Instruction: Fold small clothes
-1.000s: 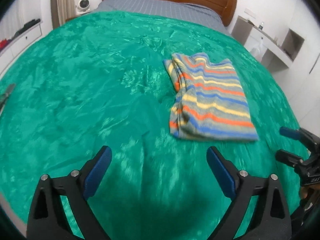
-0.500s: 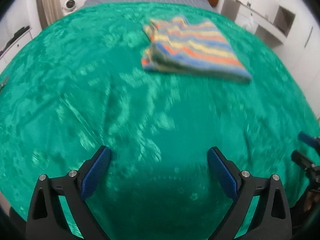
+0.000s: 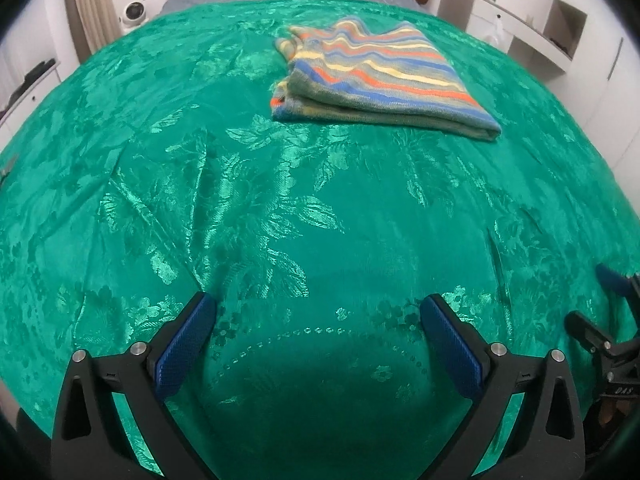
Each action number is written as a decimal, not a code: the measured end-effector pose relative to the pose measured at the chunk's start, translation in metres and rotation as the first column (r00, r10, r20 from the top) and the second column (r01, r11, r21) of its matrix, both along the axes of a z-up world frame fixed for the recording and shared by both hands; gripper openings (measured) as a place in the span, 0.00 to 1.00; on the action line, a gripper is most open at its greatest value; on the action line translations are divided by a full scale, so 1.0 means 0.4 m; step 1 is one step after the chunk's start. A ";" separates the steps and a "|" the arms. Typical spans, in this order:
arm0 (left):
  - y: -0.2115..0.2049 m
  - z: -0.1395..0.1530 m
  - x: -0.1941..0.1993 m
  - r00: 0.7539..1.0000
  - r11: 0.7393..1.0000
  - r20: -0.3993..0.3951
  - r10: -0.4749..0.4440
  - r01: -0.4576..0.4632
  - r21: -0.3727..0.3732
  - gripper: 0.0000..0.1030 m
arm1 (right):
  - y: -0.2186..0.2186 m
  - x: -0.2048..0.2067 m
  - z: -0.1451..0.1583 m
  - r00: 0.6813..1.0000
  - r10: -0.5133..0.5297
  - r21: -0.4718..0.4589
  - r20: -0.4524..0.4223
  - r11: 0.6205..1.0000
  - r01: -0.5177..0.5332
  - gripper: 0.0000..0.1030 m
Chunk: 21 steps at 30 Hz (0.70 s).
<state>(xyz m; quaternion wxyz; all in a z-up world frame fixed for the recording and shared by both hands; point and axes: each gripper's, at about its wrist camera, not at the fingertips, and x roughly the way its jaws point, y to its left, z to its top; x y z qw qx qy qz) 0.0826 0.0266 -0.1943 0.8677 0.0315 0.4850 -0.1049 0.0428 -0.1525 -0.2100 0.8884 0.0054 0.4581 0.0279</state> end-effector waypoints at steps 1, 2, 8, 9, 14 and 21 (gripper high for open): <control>-0.001 -0.001 0.000 1.000 1.000 -0.001 -0.003 0.003 0.003 1.00 | 0.001 0.001 -0.002 1.000 0.000 -0.003 -0.003 1.000 0.000 1.00; -0.002 -0.003 0.000 1.000 1.000 -0.001 -0.006 0.006 0.007 1.00 | 0.002 0.004 -0.004 1.000 0.000 -0.007 -0.005 1.000 0.000 1.00; -0.005 -0.006 -0.001 1.000 1.000 0.003 -0.019 0.019 0.016 1.00 | 0.011 0.000 -0.009 1.000 -0.010 -0.030 0.004 0.999 0.010 1.00; -0.006 -0.006 -0.002 1.000 1.000 0.004 -0.020 0.020 0.017 1.00 | 0.011 -0.001 -0.010 1.000 -0.010 -0.032 0.005 0.999 0.011 1.00; -0.008 -0.007 -0.001 1.000 1.000 -0.007 -0.023 0.023 0.019 1.00 | 0.011 0.000 -0.011 1.000 -0.007 -0.038 0.001 0.999 0.007 1.00; -0.007 -0.007 0.001 1.000 0.999 -0.011 -0.025 0.025 0.020 1.00 | 0.015 0.004 -0.012 1.000 -0.009 -0.048 -0.014 0.999 0.009 1.00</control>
